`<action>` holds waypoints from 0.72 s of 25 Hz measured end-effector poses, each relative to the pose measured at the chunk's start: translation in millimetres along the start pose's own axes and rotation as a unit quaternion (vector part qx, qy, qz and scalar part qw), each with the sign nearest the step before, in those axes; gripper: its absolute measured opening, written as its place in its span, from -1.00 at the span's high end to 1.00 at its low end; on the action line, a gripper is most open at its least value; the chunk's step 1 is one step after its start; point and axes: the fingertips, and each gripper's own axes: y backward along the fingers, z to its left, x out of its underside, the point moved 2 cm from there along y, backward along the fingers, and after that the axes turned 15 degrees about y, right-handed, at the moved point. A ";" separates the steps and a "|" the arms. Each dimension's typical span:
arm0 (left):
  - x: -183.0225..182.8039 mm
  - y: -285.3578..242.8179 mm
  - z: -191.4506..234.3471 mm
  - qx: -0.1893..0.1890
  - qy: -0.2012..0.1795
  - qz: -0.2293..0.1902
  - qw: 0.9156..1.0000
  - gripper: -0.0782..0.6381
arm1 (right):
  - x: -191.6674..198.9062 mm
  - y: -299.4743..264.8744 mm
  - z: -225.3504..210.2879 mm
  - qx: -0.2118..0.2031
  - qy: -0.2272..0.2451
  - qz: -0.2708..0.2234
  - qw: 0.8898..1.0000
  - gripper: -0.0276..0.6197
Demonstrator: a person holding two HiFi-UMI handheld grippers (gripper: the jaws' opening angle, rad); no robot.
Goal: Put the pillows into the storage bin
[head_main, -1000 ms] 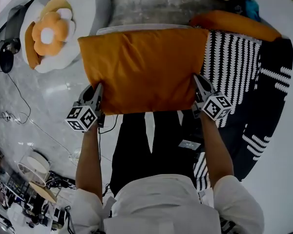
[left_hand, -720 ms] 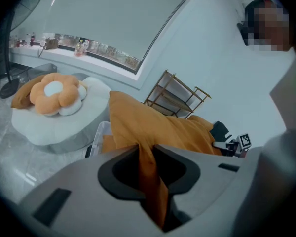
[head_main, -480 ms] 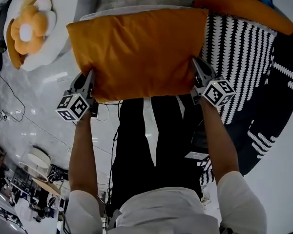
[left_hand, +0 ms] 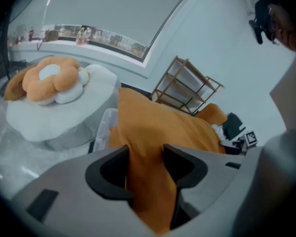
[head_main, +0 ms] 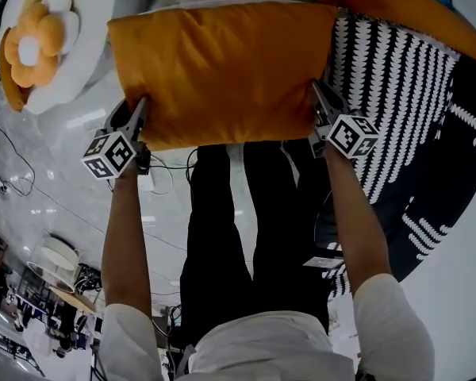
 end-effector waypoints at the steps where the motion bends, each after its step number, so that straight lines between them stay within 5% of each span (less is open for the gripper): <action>1: 2.2 0.0 11.7 -0.028 -0.005 -0.003 1.000 0.08 | 11.8 -0.2 -10.6 0.023 -0.003 0.017 1.000 0.71; 3: 5.7 3.2 32.0 -0.073 0.000 -0.016 0.997 0.05 | 29.6 2.8 -26.3 0.065 0.001 0.040 0.997 0.70; 5: 5.4 7.7 38.3 -0.072 0.012 -0.024 0.997 0.06 | 31.0 6.2 -25.9 0.079 0.020 0.038 0.996 0.60; 11: -15.7 39.6 -21.2 0.051 -0.023 -0.065 0.996 0.18 | -28.9 27.5 33.0 0.043 0.086 -0.056 0.994 0.60; 18: -68.8 124.8 -130.8 0.143 -0.140 -0.133 0.971 0.25 | -148.9 78.6 154.1 0.017 0.193 -0.176 0.965 0.60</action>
